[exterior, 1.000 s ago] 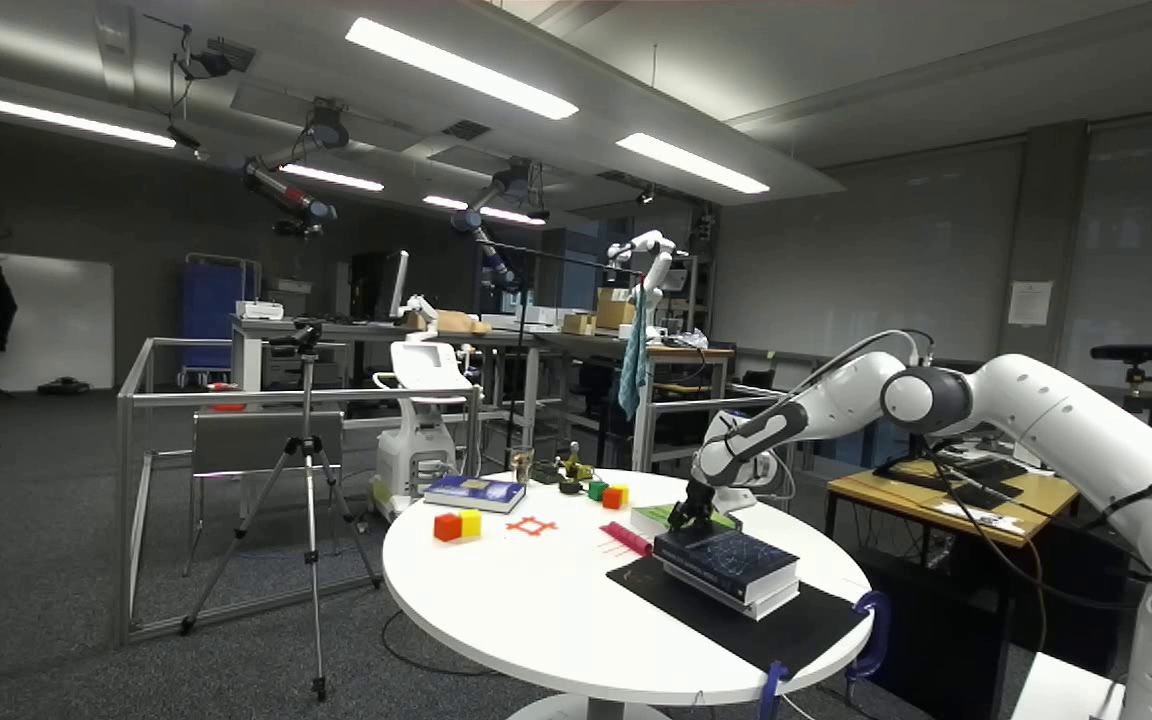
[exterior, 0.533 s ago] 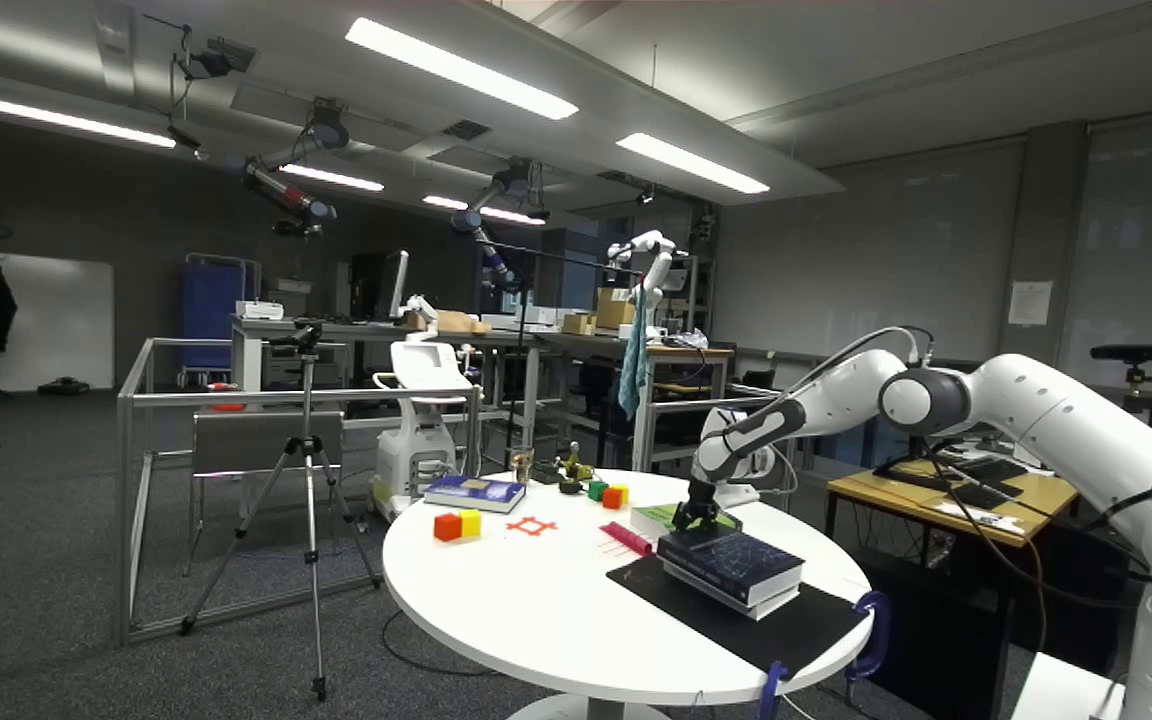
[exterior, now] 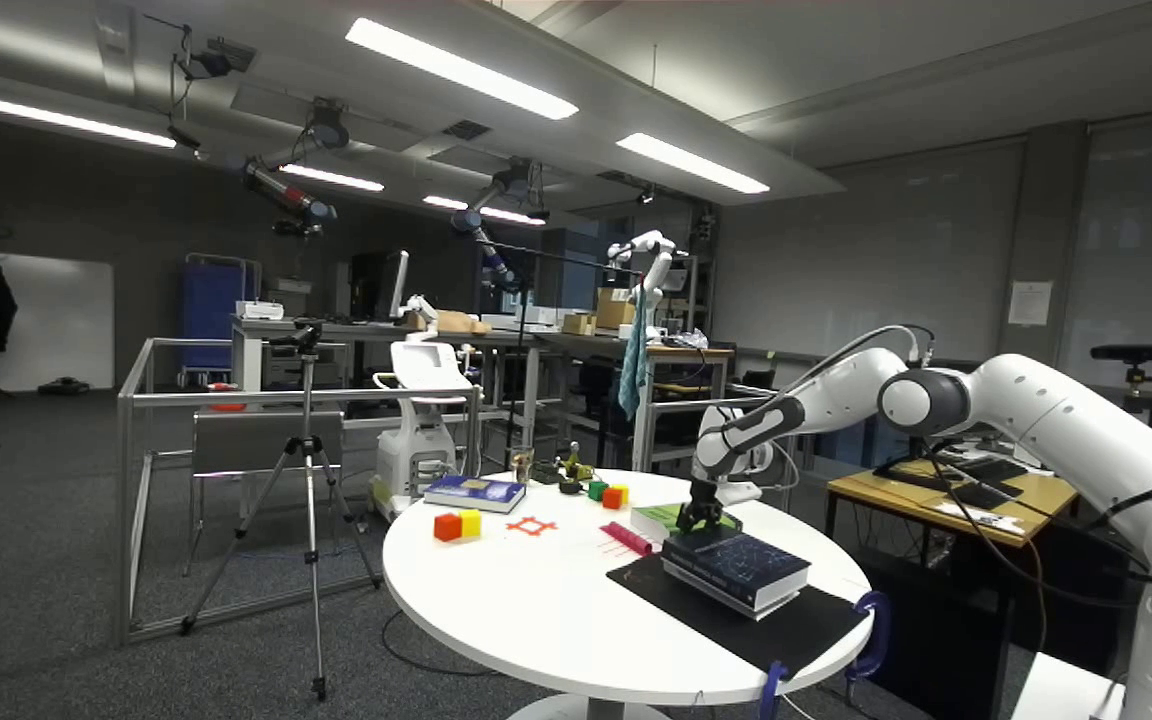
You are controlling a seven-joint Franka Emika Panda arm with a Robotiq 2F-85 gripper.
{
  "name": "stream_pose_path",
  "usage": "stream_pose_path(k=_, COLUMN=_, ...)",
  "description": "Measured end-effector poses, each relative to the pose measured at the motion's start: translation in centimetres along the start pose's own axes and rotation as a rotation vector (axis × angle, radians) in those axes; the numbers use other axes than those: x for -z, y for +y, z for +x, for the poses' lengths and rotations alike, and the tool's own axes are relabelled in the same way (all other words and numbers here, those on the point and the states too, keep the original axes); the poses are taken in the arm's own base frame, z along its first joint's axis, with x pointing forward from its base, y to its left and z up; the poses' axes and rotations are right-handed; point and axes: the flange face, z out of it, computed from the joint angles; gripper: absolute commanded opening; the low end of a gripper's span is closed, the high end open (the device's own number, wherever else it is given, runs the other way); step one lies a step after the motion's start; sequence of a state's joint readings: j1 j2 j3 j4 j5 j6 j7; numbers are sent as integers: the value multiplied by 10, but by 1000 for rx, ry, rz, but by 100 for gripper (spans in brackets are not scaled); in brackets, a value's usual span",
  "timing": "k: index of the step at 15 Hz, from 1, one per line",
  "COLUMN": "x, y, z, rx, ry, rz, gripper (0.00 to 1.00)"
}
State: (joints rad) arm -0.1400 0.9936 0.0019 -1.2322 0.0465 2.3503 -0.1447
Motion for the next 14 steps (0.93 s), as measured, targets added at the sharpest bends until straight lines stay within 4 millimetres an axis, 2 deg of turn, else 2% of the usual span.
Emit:
stream_pose_path(k=6, x=0, y=-2, z=0, rx=4, ry=-5, rz=1, gripper=100)
stream_pose_path(k=10, x=4, y=-7, z=8, rx=11, ry=68, rz=2, gripper=100)
stream_pose_path(k=14, x=-2, y=-7, z=9, rx=12, ry=105, rz=-1, gripper=100)
